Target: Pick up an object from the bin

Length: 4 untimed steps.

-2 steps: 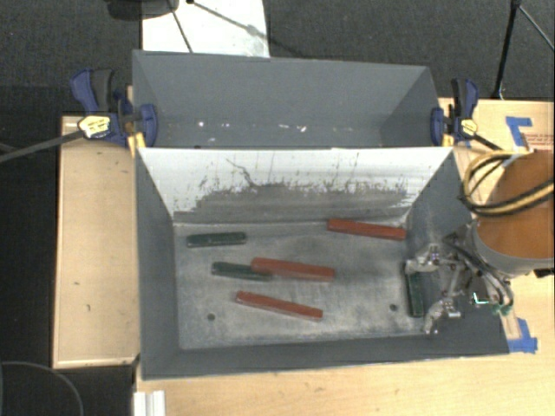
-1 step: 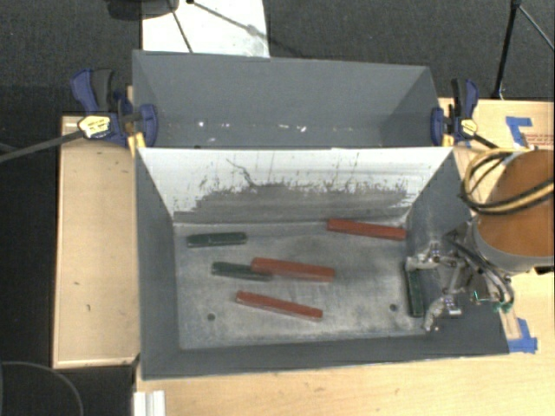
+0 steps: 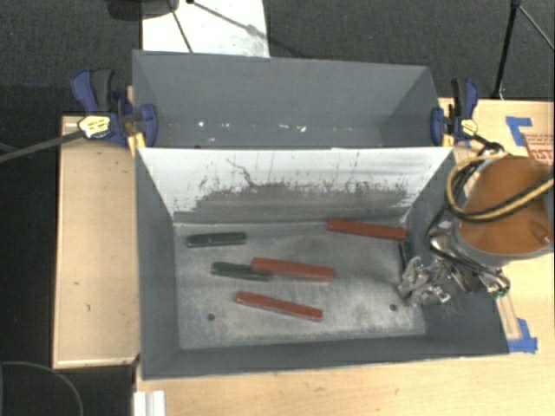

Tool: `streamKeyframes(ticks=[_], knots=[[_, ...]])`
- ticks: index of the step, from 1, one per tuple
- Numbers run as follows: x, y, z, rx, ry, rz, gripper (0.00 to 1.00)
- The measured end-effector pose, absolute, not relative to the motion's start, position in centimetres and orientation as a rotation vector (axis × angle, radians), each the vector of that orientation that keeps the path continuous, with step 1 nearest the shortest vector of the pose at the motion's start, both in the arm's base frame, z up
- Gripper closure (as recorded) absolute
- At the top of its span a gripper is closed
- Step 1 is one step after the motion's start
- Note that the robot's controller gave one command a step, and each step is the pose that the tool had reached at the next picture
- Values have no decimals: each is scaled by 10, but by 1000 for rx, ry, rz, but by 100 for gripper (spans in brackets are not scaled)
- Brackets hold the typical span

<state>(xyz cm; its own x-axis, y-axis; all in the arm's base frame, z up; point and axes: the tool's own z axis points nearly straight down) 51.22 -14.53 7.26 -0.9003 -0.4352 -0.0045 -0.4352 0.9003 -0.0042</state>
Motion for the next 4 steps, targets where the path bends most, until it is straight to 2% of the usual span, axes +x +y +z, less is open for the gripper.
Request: streamKeyframes(ticks=[4], knots=[[512, -145, 73, -722, 3051, -6, 100]])
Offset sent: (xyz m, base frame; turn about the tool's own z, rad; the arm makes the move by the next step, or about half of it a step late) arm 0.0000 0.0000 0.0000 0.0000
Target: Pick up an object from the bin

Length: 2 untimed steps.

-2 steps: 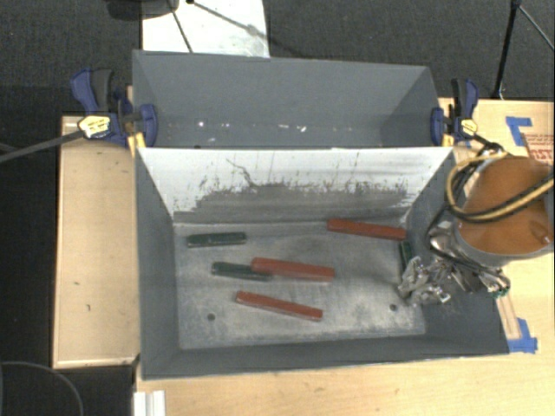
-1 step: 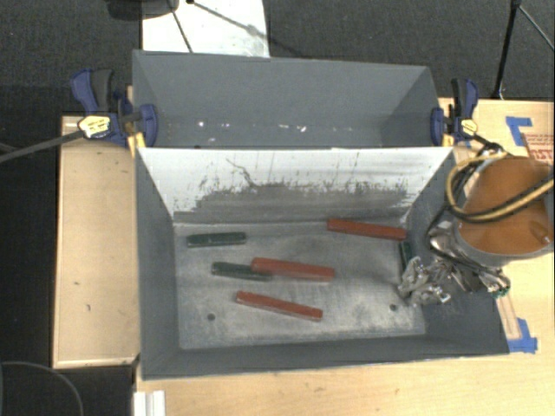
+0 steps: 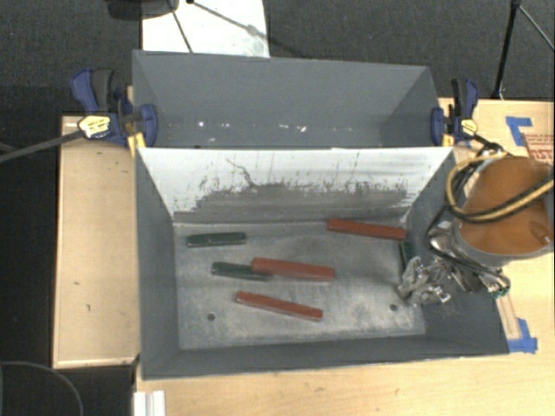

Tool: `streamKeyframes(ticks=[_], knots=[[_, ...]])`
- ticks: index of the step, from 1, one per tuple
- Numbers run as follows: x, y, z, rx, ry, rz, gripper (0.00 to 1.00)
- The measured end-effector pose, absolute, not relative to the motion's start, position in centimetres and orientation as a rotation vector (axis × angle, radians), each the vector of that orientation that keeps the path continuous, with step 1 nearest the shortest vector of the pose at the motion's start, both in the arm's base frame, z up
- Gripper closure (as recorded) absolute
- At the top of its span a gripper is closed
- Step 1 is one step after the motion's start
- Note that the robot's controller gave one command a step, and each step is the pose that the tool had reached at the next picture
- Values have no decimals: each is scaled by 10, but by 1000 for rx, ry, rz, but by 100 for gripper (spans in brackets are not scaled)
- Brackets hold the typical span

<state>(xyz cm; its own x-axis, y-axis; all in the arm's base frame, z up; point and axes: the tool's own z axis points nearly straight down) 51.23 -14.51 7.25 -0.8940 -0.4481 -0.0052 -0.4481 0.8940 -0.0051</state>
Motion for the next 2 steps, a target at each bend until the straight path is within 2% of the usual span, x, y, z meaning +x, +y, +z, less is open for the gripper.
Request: streamKeyframes(ticks=[2], knots=[[512, -145, 73, -727, 3050, -6, 100]])
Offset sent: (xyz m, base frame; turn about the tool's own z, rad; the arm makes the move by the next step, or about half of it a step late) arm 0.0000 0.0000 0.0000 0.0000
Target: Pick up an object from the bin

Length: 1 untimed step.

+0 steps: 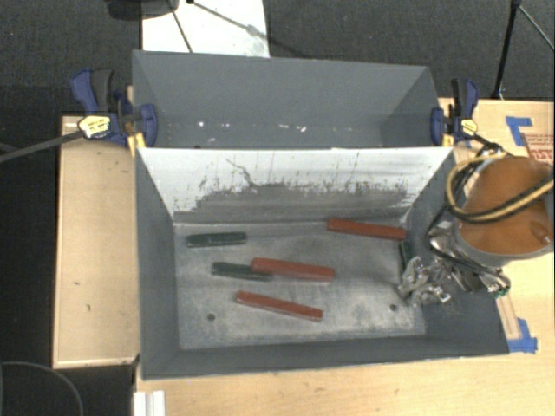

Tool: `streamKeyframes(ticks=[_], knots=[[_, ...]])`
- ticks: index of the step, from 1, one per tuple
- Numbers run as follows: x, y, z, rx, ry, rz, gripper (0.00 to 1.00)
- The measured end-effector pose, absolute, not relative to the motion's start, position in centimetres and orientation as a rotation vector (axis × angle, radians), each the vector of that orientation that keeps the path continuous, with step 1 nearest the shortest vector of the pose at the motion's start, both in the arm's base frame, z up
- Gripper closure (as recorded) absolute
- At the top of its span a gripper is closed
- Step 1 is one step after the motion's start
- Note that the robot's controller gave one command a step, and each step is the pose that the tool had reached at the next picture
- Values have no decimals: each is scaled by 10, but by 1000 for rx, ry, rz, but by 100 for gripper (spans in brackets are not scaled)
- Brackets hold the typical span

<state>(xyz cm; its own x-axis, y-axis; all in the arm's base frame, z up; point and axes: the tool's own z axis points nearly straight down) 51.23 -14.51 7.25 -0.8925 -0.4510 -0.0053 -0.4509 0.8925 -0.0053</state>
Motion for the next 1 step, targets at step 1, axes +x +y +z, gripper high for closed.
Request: streamKeyframes(ticks=[1], knots=[[478, -42, 103, -830, 3028, 3, 0]])
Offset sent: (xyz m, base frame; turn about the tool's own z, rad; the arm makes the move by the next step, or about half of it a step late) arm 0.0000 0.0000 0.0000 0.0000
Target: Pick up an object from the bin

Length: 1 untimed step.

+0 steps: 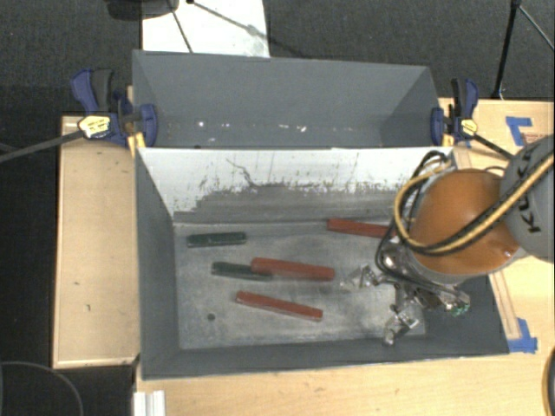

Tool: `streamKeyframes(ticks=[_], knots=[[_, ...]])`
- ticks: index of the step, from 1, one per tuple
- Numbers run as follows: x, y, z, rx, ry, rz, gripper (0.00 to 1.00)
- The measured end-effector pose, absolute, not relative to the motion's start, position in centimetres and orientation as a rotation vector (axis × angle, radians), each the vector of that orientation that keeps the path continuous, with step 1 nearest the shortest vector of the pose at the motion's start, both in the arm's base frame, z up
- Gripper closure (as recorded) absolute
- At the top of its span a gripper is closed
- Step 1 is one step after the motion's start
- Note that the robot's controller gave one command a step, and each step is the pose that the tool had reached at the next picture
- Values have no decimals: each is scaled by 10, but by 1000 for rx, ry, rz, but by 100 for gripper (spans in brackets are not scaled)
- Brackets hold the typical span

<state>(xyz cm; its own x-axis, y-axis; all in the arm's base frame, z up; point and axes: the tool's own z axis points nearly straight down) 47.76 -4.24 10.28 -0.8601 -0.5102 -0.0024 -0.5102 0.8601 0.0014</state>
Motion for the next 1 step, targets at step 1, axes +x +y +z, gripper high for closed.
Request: streamKeyframes(ticks=[1], knots=[[477, -44, 103, -830, 3028, 1, 0]])
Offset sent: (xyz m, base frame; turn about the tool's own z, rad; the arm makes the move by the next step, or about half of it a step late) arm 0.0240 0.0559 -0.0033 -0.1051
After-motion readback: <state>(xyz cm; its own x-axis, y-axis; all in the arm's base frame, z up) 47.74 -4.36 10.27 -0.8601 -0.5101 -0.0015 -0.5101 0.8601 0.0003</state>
